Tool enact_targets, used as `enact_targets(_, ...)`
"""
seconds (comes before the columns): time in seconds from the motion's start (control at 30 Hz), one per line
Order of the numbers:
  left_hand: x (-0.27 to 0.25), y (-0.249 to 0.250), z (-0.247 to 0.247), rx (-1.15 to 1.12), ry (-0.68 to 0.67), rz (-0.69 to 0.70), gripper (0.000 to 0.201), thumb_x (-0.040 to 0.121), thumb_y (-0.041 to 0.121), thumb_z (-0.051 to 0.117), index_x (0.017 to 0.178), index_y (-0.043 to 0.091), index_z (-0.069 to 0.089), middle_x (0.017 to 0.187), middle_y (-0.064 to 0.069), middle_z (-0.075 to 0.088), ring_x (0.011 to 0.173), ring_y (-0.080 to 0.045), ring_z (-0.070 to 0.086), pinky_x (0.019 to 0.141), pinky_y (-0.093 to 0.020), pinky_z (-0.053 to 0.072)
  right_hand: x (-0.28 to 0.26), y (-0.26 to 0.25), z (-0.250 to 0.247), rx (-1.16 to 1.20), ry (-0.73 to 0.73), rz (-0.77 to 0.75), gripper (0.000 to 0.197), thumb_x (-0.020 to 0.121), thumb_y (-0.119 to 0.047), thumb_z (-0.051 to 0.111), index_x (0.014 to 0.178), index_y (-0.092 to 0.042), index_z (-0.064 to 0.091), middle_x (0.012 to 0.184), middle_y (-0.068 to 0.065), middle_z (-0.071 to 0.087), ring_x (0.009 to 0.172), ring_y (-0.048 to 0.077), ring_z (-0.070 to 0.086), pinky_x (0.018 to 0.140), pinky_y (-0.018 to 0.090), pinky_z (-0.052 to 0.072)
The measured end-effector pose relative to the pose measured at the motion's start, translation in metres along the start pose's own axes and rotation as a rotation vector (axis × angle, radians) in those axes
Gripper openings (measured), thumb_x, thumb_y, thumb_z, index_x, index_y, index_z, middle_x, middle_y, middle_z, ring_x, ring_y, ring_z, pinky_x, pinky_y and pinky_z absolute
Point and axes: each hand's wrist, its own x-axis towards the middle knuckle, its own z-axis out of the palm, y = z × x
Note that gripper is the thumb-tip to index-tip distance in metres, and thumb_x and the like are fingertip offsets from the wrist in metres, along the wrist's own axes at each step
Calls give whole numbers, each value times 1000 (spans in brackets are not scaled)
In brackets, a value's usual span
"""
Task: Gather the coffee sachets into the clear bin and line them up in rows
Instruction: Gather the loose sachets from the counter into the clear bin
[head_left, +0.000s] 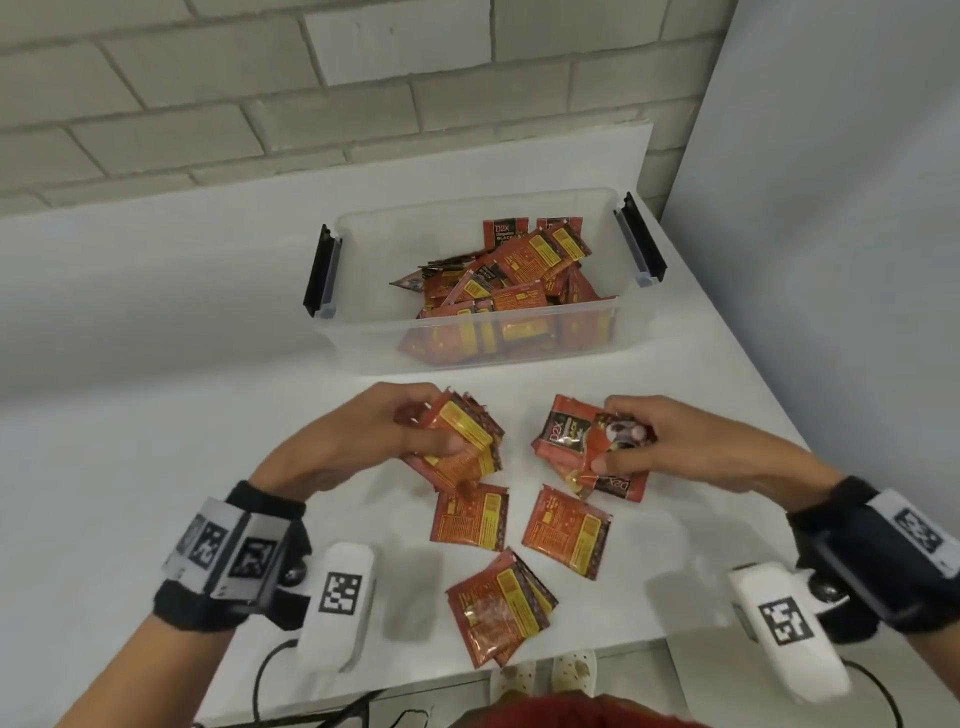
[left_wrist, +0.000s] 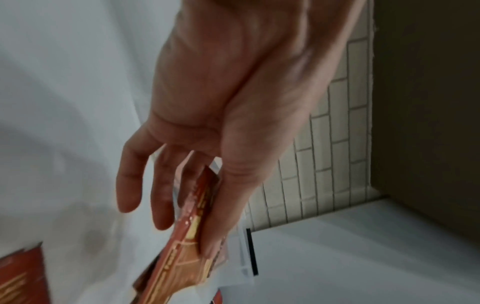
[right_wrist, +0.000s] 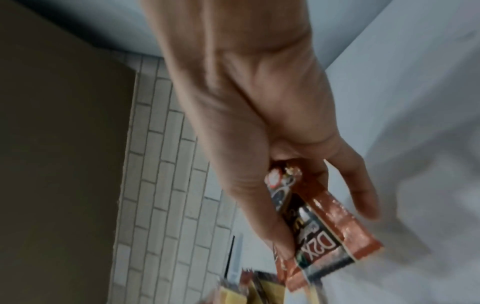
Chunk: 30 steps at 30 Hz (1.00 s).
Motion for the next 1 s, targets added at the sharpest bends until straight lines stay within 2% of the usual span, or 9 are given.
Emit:
enact_targets(0.17,-6,-10,6,144,-79,-36,10,77,20,78,86,18,73,91,2,72,88,-9,66,73,-15,51,-5,-16,14,-320,-215,-18,21,80,-22,77,86,-18,57,98,5,70,84,12,65,76,29,51)
enact_targets(0.23,-4,-20,22,258,-112,-16,8,77,21,79,80,23,71,88,5,71,85,-8,64,75,-18,49,-4,-12,37,-525,-238,-47,27,80,-25,76,79,-27,49,97,2,64,83,13,60,72,31,48)
enact_targets(0.33,4,-34,42,472,-90,16,17,76,20,78,85,9,68,91,-4,66,84,-17,58,76,-29,45,1,-2,60,-584,-228,-42,26,82,-23,73,85,-21,47,88,-7,50,76,12,50,68,31,42)
enact_targets(0.43,9,-37,44,450,-57,16,17,76,22,78,84,13,67,94,-2,65,87,-17,58,78,-33,46,11,7,57,-506,-218,-27,31,81,-22,75,79,-26,44,79,-14,43,68,3,42,63,25,37)
enact_targets(0.57,18,-38,35,304,1,15,22,76,18,79,68,31,62,90,3,63,89,-15,58,81,-33,49,25,4,33,-388,-205,-33,35,77,-19,79,73,-26,44,80,-15,53,66,-6,51,58,14,39)
enact_targets(0.63,24,-34,32,168,20,15,24,75,12,79,66,29,65,90,-3,64,92,-20,60,78,-35,52,32,2,18,-322,-177,-34,35,75,-16,80,70,-23,47,79,-11,58,66,-4,53,58,17,40)
enact_targets(0.77,35,-12,22,-129,49,1,16,76,-2,75,74,10,65,86,-15,68,80,-25,67,71,-38,59,40,-9,-13,-98,-92,-23,30,75,-6,79,68,-19,53,86,5,69,85,24,68,70,31,51)
enact_targets(0.87,38,19,6,-177,55,47,12,77,-3,72,86,0,65,92,-10,74,82,-28,71,73,-38,60,36,-32,-37,41,-63,-54,22,74,-2,77,78,-9,56,94,11,73,87,22,71,75,30,58)
enact_targets(1.0,46,62,-24,-219,119,154,36,72,4,73,106,-5,64,103,-11,72,94,-28,70,80,-40,57,38,-69,-69,156,33,-121,38,64,-11,75,98,-3,61,94,7,75,89,19,71,81,30,58)
